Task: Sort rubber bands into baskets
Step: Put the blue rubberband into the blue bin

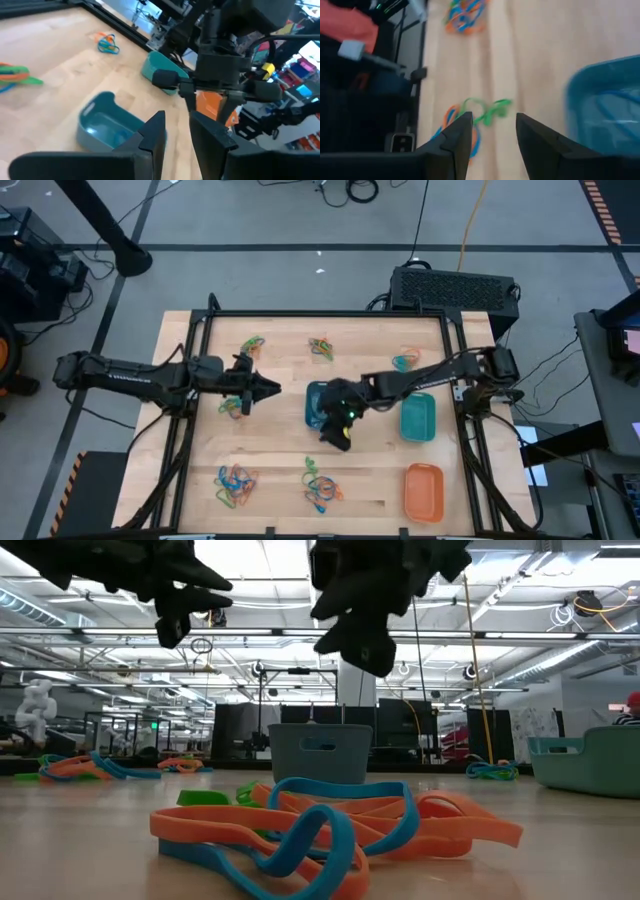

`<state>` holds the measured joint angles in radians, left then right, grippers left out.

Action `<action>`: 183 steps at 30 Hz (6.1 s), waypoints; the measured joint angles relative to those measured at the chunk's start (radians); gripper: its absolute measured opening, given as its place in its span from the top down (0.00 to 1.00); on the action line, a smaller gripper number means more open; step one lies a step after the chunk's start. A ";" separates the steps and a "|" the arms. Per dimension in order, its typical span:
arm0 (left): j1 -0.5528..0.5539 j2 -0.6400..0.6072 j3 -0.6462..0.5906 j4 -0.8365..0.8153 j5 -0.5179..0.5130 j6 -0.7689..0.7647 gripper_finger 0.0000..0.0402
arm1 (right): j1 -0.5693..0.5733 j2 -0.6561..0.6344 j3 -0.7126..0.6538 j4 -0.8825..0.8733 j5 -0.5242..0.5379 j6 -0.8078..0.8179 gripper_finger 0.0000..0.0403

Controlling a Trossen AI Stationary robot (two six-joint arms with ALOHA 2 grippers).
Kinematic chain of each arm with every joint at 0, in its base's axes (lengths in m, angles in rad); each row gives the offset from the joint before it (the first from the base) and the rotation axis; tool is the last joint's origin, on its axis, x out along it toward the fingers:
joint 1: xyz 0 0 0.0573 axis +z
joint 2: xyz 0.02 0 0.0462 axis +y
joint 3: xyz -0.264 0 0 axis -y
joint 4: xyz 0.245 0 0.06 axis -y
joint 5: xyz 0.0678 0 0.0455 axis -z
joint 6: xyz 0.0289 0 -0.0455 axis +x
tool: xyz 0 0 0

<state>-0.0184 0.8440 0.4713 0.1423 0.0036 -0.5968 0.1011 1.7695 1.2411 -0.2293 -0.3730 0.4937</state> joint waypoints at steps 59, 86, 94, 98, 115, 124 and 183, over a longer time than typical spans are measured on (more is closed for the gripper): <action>-0.259 0.171 0.001 -0.099 -0.008 0.219 0.76 | 0.463 0.357 0.085 0.299 0.321 -0.276 0.65; -0.257 0.171 0.001 -0.099 -0.035 0.243 0.76 | 0.461 0.360 0.085 0.292 0.373 -0.330 0.65; -0.257 0.171 0.001 -0.099 -0.035 0.244 0.76 | 0.461 0.396 0.085 0.334 0.372 -0.324 0.65; -0.257 0.171 0.000 -0.100 -0.035 0.244 0.76 | 0.461 0.421 0.085 0.385 0.373 -0.319 0.65; -0.257 0.171 0.000 -0.100 -0.035 0.245 0.76 | 0.461 0.421 0.085 0.395 0.399 -0.240 0.91; -0.257 0.171 0.000 -0.100 -0.035 0.245 0.76 | 0.459 0.397 0.085 0.463 0.399 -0.182 0.99; -0.257 0.171 0.000 -0.101 -0.033 0.262 0.76 | 0.376 0.403 0.147 0.457 0.145 -0.119 0.63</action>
<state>-0.2753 1.0149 0.4717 0.0410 -0.0296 -0.3344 0.4767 2.1723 1.3885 0.2278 -0.2281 0.3743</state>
